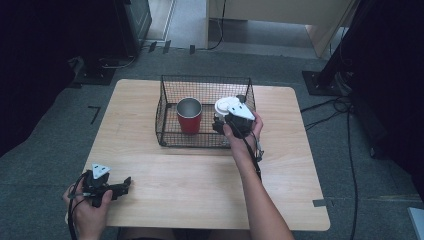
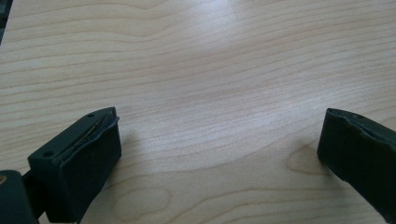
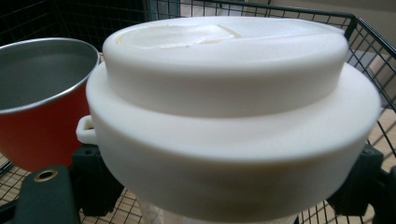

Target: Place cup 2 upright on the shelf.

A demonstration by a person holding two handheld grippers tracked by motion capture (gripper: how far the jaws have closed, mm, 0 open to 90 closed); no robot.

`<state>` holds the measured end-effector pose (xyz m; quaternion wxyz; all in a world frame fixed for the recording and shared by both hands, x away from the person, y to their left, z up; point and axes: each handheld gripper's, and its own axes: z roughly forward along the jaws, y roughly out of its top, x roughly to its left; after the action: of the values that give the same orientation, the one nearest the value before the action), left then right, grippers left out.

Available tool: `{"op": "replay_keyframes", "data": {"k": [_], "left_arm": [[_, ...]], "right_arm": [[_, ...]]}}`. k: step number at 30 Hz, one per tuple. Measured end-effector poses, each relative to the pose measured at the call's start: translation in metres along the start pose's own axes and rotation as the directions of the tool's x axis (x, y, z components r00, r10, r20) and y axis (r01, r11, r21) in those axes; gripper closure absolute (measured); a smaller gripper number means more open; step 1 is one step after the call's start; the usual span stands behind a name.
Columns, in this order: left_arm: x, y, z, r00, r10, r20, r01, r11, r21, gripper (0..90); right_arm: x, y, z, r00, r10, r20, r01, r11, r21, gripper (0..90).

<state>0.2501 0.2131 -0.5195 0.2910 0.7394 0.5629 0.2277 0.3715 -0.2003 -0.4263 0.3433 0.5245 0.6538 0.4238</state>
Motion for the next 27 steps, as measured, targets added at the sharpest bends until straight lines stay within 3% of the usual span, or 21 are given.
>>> {"op": "replay_keyframes", "data": {"k": [13,22,27], "left_arm": [[0.000,0.000,0.000,1.0000,-0.001,0.000,0.001,1.0000,0.000,0.0],[0.000,0.000,0.000,1.0000,0.000,0.000,0.000,1.0000,0.000,0.0],[0.000,0.000,0.000,1.0000,0.000,0.000,0.000,1.0000,0.000,0.0]], "right_arm": [[-0.010,-0.014,-0.011,0.9996,0.029,-0.005,-0.029,1.000,-0.005,16.5],[-0.013,-0.013,-0.011,0.9992,0.038,-0.012,-0.038,0.999,0.005,16.0],[-0.014,-0.013,-0.012,0.9987,0.025,-0.045,-0.024,0.999,0.029,7.9]]}}
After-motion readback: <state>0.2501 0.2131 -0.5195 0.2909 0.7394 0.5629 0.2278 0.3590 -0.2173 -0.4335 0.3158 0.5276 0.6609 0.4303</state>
